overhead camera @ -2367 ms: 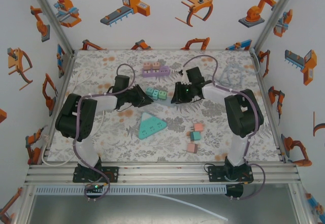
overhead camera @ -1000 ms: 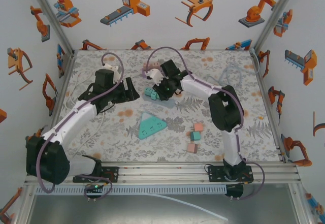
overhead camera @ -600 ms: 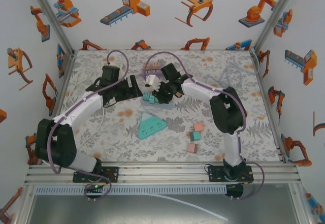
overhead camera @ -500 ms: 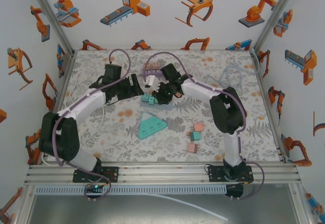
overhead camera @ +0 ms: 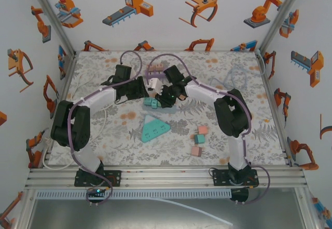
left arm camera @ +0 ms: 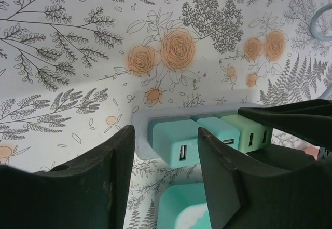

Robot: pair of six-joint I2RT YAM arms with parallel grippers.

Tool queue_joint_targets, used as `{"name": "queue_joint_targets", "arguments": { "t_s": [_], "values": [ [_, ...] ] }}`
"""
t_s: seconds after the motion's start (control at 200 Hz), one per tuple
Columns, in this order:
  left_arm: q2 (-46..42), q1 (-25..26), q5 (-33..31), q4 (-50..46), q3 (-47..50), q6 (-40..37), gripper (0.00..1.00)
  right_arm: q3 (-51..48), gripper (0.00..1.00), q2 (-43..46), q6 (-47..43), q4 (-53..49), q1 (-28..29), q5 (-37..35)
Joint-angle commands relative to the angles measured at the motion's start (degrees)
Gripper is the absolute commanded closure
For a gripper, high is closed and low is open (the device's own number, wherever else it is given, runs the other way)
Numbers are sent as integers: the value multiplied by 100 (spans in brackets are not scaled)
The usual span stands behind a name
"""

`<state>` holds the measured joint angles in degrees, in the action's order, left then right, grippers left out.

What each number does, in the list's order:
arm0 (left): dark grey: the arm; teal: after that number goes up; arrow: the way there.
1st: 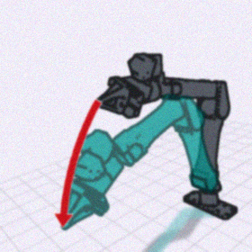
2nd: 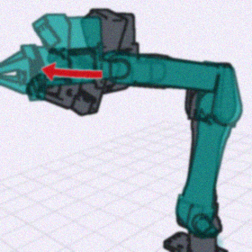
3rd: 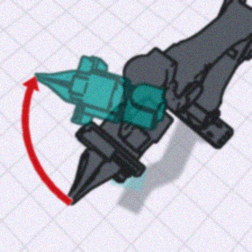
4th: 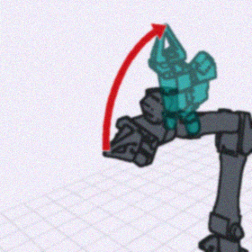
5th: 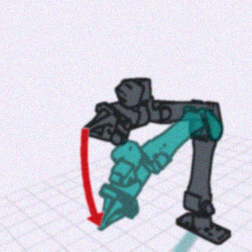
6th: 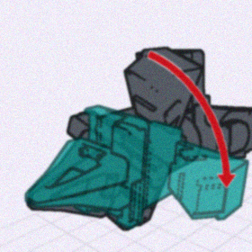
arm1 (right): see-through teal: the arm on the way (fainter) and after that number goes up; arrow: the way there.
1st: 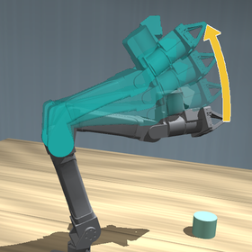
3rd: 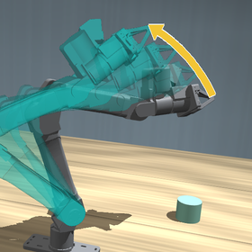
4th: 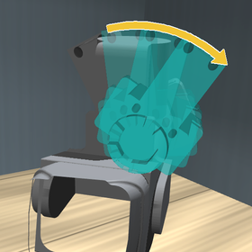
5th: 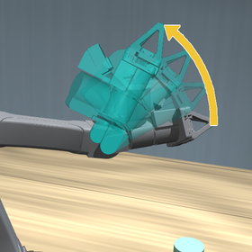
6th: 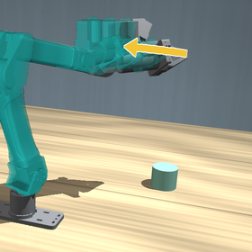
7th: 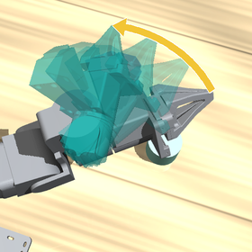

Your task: Pull the plug off the socket

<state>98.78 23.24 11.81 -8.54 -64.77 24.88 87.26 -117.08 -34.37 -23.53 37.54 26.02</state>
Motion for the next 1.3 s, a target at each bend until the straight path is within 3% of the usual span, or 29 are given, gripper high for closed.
{"name": "queue_joint_targets", "arguments": {
  "t_s": [0.0, 0.265, 0.491, 0.636, 1.006, 1.297],
  "values": [
    [54, 53, 16, 37, -9, -245, 51, -42, 73, 109, 0, -106, 87, 228],
    [104, 65, 357, 47, 21, -458, 46, -43, 73, 84, 8, -124, 87, 210],
    [84, 40, 635, 85, 203, -538, 52, -48, 73, 96, 9, -176, 87, 162],
    [133, 29, 461, -124, 188, -664, 59, -34, 72, 94, 27, -178, 87, 166],
    [-24, -103, 484, -352, 595, -914, 59, 3, 72, 111, 68, -196, 87, 201],
    [231, -44, 491, -477, 392, -983, 58, 6, 72, 159, 248, -76, 91, 206]
  ]
}}
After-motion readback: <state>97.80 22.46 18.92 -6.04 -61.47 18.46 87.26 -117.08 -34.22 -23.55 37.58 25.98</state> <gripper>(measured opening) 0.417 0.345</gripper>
